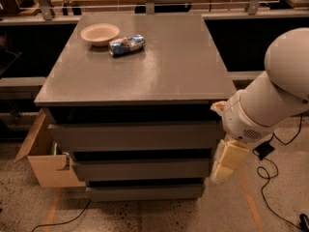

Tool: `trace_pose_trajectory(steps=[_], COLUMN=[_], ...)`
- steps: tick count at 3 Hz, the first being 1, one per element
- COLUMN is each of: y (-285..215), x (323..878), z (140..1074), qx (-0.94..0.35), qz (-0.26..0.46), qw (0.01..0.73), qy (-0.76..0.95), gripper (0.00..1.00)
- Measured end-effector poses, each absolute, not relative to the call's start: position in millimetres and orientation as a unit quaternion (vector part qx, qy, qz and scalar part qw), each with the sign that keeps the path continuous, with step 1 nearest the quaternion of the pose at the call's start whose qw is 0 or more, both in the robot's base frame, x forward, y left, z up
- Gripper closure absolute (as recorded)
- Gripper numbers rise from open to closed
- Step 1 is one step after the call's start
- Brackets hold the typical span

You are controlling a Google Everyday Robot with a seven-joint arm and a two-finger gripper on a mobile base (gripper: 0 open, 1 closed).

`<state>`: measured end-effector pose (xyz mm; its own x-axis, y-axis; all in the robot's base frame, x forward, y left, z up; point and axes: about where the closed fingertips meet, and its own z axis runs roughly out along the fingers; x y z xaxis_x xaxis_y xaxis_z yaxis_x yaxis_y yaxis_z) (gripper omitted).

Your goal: Open top drawer

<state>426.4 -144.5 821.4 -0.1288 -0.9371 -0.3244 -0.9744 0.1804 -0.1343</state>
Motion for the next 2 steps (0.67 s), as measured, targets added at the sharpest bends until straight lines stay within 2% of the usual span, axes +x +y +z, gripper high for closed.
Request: trace_pose_trajectory(steps=[2], y=[-137], x=[442], z=[792], qx=[-0.647], qz=[0.029], qw=[0.158], qy=[0.745], gripper=[0.0])
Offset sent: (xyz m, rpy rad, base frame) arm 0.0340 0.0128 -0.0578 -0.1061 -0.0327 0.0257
